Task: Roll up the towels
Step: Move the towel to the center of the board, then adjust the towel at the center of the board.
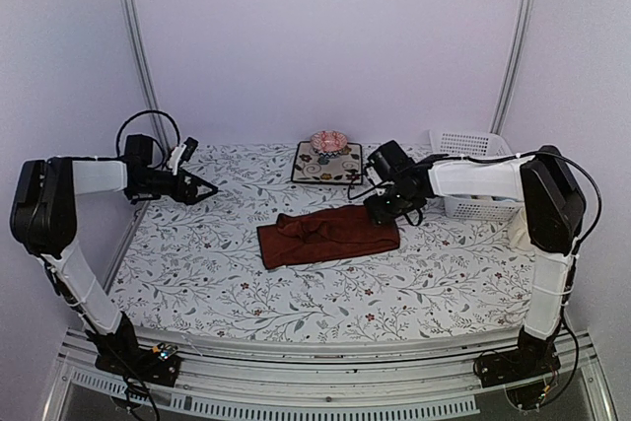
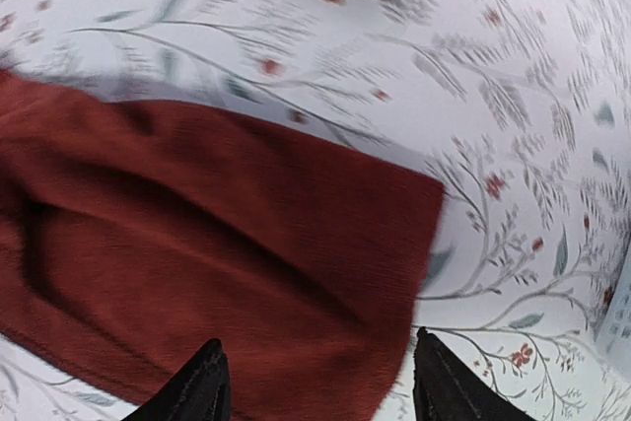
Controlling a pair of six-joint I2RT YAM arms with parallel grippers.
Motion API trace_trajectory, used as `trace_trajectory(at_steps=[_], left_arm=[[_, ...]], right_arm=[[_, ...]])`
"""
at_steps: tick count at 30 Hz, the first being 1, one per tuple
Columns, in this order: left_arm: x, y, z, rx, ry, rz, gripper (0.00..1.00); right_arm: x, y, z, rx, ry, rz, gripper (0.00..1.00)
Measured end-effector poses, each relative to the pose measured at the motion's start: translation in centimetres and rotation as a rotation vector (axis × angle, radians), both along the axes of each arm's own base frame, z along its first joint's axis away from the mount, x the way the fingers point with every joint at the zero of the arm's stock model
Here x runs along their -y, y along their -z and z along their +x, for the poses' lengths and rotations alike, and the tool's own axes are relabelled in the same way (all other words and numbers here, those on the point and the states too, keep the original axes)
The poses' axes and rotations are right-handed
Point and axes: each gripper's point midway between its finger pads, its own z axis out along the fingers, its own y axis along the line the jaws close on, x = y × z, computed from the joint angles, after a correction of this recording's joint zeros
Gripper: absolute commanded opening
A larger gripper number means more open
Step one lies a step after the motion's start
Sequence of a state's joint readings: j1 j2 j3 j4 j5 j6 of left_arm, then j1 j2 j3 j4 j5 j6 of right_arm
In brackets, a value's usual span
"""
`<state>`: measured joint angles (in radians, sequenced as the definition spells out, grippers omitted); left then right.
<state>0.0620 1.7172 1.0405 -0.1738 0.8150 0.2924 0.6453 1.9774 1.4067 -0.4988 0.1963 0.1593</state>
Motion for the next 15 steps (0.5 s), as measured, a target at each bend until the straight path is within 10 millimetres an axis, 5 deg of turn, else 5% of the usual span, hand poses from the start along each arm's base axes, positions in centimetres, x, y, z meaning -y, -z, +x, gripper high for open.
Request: trace_trajectory(at_steps=[4,8,15], left_arm=[[1.3,-2.2,2.2,0.057,0.020,0.005,0.97],[2.0,-1.6,2.3,0.035,0.023,-0.009,0.97],[2.4,0.8,0.8,-0.030,0.012,-0.025,0.97]], right_arm=[[-8.2,-3.6,-2.3,0.166,-0.264,-0.001,0.67],[-14.7,-5.3,-5.5,0.267,-0.458,0.045,0.69],[-19.2,-4.5,-6.2,0.336,-0.558,0.114,0.70]])
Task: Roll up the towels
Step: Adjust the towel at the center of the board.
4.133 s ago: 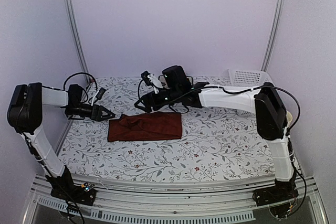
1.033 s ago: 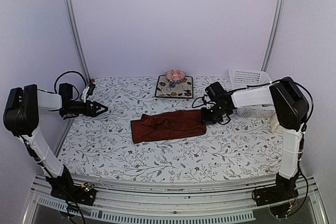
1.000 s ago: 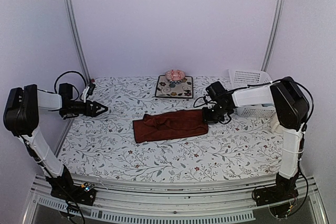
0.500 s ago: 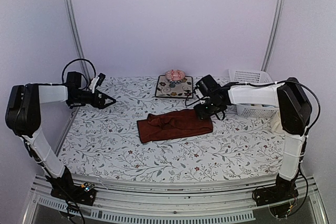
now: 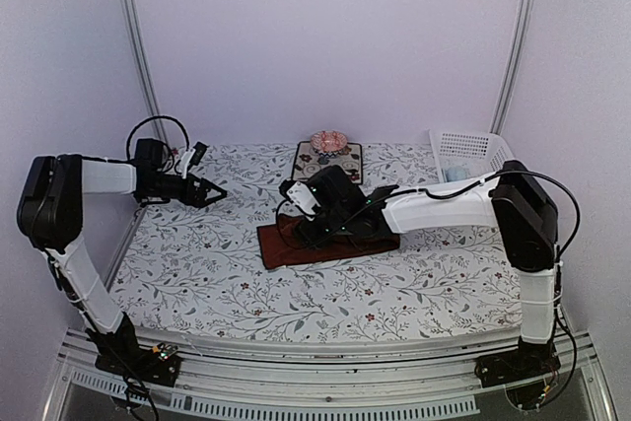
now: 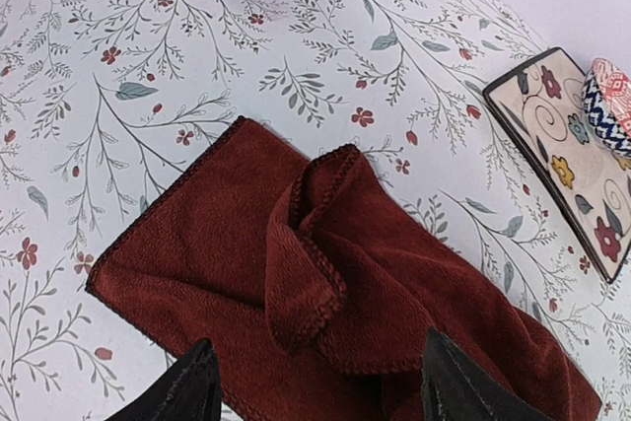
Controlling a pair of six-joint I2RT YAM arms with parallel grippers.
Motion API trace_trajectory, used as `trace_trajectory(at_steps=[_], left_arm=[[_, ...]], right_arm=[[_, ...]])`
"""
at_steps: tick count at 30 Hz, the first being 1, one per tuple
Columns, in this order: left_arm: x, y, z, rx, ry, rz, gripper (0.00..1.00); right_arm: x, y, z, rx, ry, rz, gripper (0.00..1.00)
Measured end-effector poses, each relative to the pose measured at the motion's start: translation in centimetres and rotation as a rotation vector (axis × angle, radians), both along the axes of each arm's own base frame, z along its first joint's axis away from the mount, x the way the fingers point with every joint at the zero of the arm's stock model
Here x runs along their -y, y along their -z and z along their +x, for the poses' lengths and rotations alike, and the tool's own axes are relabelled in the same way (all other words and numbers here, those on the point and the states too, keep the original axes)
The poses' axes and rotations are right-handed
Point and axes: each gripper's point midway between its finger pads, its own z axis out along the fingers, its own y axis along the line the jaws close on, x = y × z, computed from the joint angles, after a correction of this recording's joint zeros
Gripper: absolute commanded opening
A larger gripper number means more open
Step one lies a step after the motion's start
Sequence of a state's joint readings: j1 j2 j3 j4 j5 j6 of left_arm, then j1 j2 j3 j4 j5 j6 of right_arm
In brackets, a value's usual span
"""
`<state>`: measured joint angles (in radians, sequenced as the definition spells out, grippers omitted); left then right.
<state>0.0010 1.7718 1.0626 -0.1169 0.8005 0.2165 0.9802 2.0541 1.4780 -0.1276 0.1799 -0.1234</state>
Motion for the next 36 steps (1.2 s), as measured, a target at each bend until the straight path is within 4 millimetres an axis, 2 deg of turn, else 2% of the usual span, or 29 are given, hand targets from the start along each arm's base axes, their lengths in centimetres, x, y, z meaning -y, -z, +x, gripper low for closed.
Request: trace_trajectory(at_steps=[5,9,12,16,17,31,36], left_arm=[[0.0,0.2,-0.1,0.000,-0.003,-0.001,0.97],[0.0,0.1,0.1,0.010,-0.003,-0.002,0.97],[0.0,0.1,0.1,0.012,-0.003,-0.002,0.97],[0.0,0.2,0.1,0.011,-0.003,-0.002,0.97],[0.0,0.2,0.1,0.011,-0.003,-0.002,0.97],[0.0,0.4,0.2,0.009,-0.002,-0.002,0.97],[0.0,0.4,0.2,0.011,-0.002,-0.002,0.97]], right_arm=[[-1.7,2.3,0.9,-0.013,-0.004,-0.001,0.67],[-1.8,3.5,0.8,-0.038,-0.001,-0.004,0.55],[-2.0,3.6,0.7,-0.051,0.003,0.006,0.39],[-2.3,3.1,0.8,-0.051,0.003,0.023,0.07],[-2.4,2.9,0.8,-0.060,0.009,0.036,0.04],[-2.5,2.5,1.0,-0.061,0.012,0.042,0.02],[-2.3,0.9,1.4,-0.058,0.015,0.076,0.02]])
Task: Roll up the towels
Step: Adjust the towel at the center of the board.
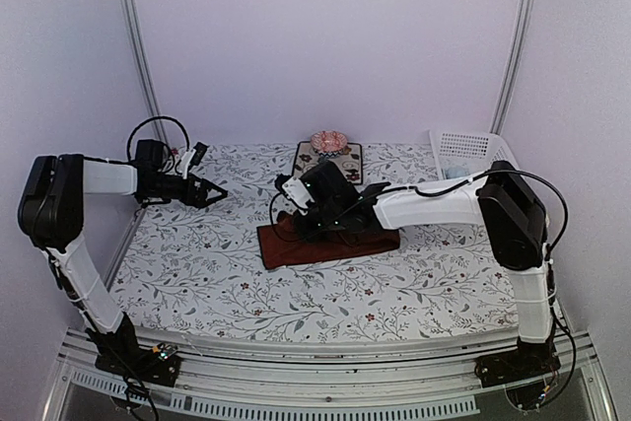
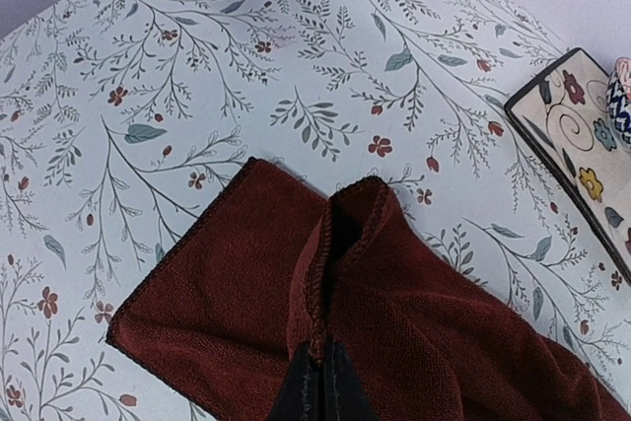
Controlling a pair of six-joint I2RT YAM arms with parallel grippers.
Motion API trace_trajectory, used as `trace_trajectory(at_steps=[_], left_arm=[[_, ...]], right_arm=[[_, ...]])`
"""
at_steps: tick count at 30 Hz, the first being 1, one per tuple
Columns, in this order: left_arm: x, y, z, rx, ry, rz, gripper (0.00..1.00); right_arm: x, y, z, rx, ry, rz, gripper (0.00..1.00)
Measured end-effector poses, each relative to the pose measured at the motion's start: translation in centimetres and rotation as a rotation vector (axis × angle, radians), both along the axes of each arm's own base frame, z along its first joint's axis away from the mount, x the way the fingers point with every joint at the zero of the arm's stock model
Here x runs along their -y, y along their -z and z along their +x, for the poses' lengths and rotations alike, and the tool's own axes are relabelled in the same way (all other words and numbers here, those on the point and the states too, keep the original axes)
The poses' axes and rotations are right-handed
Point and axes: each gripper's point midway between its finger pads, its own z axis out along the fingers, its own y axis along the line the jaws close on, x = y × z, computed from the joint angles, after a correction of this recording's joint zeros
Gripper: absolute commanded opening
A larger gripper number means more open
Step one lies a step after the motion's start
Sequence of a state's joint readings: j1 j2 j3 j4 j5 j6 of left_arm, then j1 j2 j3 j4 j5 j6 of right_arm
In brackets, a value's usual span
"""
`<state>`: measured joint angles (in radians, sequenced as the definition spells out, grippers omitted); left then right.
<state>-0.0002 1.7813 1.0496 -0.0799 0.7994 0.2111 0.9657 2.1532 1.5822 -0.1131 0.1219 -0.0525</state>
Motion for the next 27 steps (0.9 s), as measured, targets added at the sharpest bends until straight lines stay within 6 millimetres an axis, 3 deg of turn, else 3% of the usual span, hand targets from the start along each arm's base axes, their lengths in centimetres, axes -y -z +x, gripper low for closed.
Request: trace_trajectory(at_steps=[7,10,18,27], left_arm=[[0.3,0.3,-0.1,-0.012,0.012,-0.008,0.97],[1.3,0.8,0.1,-0.037,0.044,-0.024,0.97],[5.6,0.5,0.9,-0.067,0.153,-0.034,0.97],[6.0,2.0,-0.2,-0.100,0.159,-0.021,0.97]], right_arm=[[-0.2,-5.4,0.0,0.017,-0.037,0.123,0.02],[-0.5,-6.5,-0.2,0.022,-0.057,0.154,0.02],[-1.0,-4.8,-2.0,-0.035,-0.126,0.163,0.02],[-2.9,-2.9,-4.0,-0.081,-0.182,0.198,0.02]])
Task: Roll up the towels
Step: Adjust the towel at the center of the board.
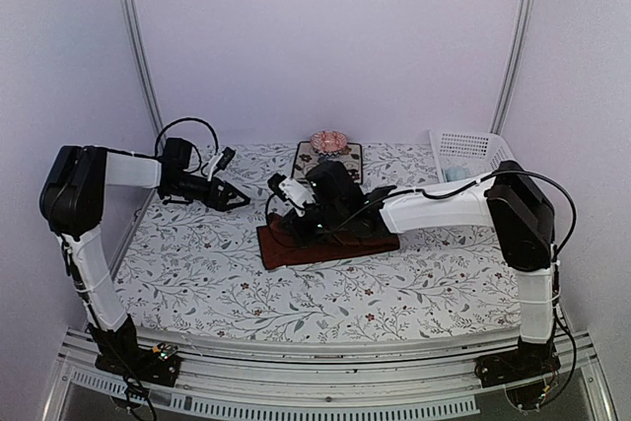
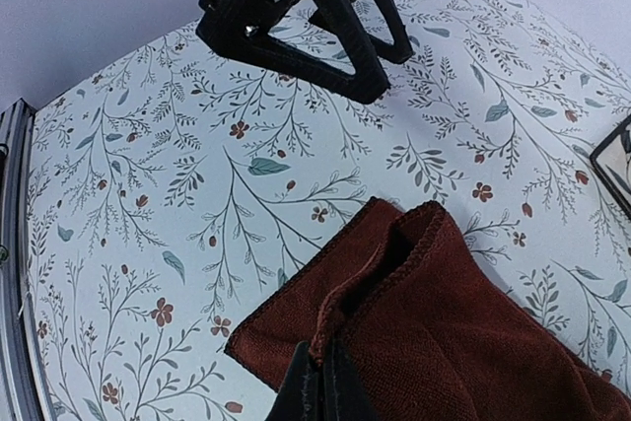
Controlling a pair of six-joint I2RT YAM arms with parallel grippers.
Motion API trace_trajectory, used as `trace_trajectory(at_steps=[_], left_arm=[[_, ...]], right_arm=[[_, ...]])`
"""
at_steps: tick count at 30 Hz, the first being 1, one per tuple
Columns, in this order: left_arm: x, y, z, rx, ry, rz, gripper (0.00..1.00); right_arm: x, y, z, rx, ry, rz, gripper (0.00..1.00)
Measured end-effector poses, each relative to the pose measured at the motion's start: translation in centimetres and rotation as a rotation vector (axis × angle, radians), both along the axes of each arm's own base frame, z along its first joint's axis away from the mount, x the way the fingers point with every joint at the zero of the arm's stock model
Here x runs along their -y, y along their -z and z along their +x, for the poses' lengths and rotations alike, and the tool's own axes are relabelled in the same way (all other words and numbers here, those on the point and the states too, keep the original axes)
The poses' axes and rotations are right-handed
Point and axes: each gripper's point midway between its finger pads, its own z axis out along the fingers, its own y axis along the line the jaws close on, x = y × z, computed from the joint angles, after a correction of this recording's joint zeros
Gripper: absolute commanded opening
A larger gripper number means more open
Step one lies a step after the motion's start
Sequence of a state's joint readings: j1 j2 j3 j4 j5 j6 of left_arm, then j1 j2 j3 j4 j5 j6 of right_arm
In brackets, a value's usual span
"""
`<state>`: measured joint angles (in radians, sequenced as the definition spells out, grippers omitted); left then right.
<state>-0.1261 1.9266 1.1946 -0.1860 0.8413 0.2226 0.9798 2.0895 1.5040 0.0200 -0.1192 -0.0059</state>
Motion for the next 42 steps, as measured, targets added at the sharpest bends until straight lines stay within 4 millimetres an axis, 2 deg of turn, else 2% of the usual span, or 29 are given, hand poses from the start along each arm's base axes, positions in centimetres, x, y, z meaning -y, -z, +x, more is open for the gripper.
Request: trace_trajectory(at_steps=[9,19,22,26,31,33,37,40,42], left_arm=[[-0.2,0.5,-0.1,0.000,-0.008,0.014,0.97],[0.0,0.7,0.1,0.022,0.007,0.054,0.97],[0.3,0.7,0.6,0.028,0.014,0.070,0.97],[1.1,2.1,0.9,-0.003,0.041,0.087,0.97],[2.5,3.8,-0.5,-0.067,0.098,0.110,0.97],[3.1,3.8,-1.1,-0.079,0.122,0.117,0.96],[4.4,3.5,-1.8,-0.078,0.162,0.129,0.91],[4.9,3.4,-2.0,-0.079,0.171,0.148,0.84],[5.1,3.4,-1.9,-0.078,0.170,0.161,0.79]], right_arm=[[-1.5,4.2,-1.2,-0.055,-0.017,-0.038,0.02],[-2.7,4.7,-3.4,-0.056,-0.061,-0.050,0.05],[-2.7,4.9,-3.7,-0.058,-0.063,-0.057,0.20],[-2.7,5.7,-3.9,-0.049,-0.077,-0.085,0.42],[-2.6,6.4,-4.5,-0.045,-0.102,-0.110,0.51],[-2.2,6.6,-4.7,-0.046,-0.106,-0.120,0.56],[-0.3,6.4,-5.0,-0.050,-0.090,-0.149,0.57],[1.7,4.4,-4.3,-0.049,-0.033,-0.138,0.57],[3.4,2.6,-2.9,-0.036,0.039,-0.121,0.57]])
